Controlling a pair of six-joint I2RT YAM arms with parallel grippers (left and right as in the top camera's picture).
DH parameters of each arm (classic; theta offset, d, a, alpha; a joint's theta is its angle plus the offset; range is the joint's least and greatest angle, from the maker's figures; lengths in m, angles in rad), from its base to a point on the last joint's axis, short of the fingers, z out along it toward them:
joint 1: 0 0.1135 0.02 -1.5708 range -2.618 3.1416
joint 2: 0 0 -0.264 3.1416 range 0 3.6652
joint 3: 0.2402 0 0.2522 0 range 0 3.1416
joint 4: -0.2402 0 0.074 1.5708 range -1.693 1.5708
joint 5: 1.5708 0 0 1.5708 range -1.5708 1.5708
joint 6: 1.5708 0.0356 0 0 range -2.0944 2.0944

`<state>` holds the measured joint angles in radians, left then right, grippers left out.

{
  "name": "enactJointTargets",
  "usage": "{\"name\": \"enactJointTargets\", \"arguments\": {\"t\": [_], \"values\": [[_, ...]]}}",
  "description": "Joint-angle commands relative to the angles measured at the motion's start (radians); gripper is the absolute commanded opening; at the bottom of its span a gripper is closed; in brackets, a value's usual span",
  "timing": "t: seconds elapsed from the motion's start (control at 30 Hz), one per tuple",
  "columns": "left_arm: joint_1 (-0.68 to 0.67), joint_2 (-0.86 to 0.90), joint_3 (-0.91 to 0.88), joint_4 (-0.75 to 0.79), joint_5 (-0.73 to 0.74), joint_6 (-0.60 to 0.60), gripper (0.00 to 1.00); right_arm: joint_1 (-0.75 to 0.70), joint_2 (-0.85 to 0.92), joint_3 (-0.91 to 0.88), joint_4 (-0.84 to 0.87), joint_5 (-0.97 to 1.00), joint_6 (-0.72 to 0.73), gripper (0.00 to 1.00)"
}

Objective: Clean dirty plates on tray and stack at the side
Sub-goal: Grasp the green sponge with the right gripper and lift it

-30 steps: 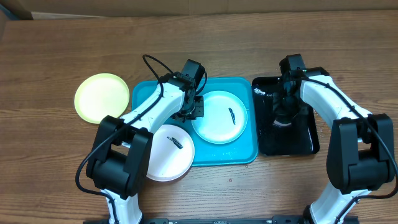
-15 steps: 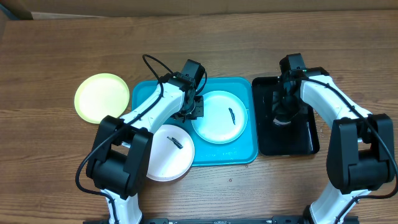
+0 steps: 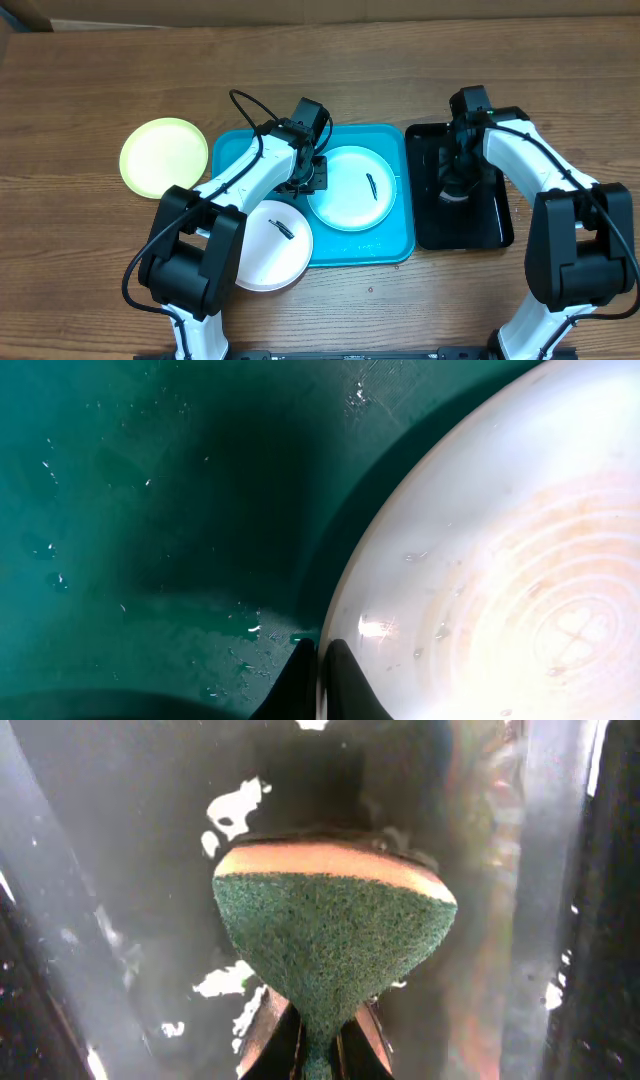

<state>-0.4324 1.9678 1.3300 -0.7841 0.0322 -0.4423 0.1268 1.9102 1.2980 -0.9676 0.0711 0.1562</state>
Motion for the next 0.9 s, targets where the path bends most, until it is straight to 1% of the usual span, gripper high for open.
{"name": "enactJointTargets", "arguments": {"t": [0.0, 0.1, 0.3, 0.43, 0.57, 0.87], "values": [[-0.008, -0.010, -0.006, 0.003, -0.015, 0.001, 0.04, 0.003, -0.055, 0.087, -0.026, 0.018, 0.000, 0.04], [-0.008, -0.010, -0.008, 0.004, -0.016, 0.000, 0.04, 0.003, -0.080, 0.109, -0.055, 0.013, 0.002, 0.04], [-0.008, -0.010, -0.011, 0.008, -0.018, -0.008, 0.04, 0.003, -0.089, 0.093, -0.098, -0.037, 0.032, 0.04], [-0.008, -0.010, -0.011, 0.014, -0.018, -0.011, 0.04, 0.003, -0.089, 0.021, -0.001, -0.046, 0.031, 0.04], [-0.006, -0.010, -0.013, 0.035, -0.018, -0.031, 0.04, 0.003, -0.089, 0.002, 0.016, -0.047, 0.030, 0.04], [-0.006, -0.010, -0.013, 0.039, -0.021, -0.034, 0.04, 0.003, -0.091, 0.148, -0.131, -0.048, 0.027, 0.04]]}}
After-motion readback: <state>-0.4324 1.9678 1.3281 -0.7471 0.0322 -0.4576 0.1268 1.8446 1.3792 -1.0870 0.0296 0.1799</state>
